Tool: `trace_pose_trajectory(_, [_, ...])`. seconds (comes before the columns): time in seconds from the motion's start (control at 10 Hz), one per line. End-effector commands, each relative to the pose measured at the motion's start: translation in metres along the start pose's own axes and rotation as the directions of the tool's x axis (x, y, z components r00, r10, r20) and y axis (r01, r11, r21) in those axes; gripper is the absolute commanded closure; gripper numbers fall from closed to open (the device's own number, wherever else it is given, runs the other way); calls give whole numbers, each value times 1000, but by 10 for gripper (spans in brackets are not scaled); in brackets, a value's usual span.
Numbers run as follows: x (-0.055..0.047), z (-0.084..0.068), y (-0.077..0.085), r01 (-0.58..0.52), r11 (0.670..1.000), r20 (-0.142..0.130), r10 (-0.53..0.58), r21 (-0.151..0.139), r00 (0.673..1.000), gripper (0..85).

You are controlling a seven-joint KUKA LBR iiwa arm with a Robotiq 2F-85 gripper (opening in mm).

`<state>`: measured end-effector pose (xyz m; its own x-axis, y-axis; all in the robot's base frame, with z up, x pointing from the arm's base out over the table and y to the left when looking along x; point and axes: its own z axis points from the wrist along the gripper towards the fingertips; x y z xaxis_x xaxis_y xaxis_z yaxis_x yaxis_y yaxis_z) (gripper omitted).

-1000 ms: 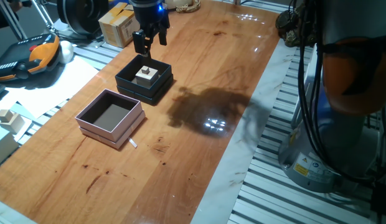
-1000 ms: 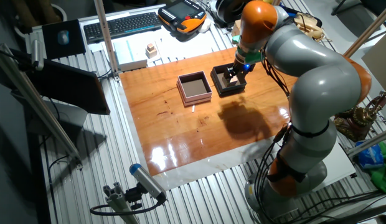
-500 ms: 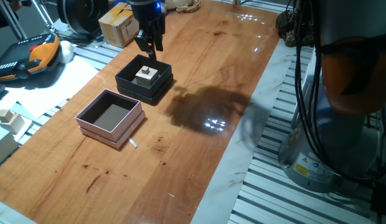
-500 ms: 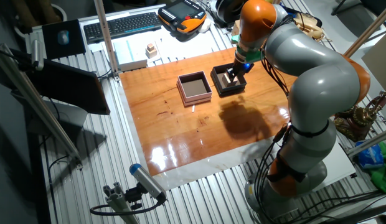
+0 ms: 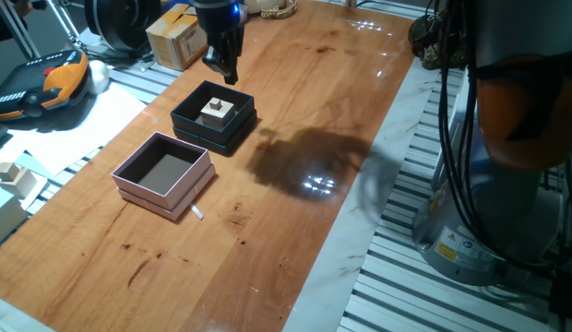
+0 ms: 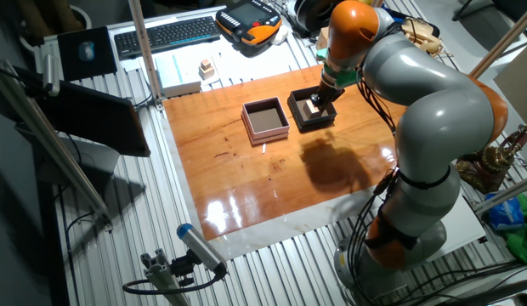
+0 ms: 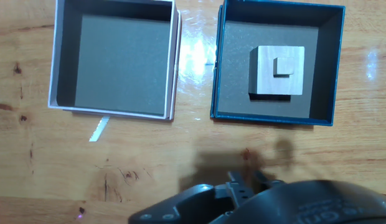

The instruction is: Move an object from one box to another

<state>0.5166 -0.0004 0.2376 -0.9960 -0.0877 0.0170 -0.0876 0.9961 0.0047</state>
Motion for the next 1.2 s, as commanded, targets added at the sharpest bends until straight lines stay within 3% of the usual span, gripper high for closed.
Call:
trace_pose_trajectory(0.0, [0, 0, 0, 0, 1000, 4, 0, 1, 1000, 850])
trace_pose_trajectory(0.6, [-2, 6, -5, 2, 1000, 12, -2, -8, 1000, 850])
trace_pose_trajectory(1.1, [-12, 18, -13, 4, 1000, 22, -3, -9, 1000, 850])
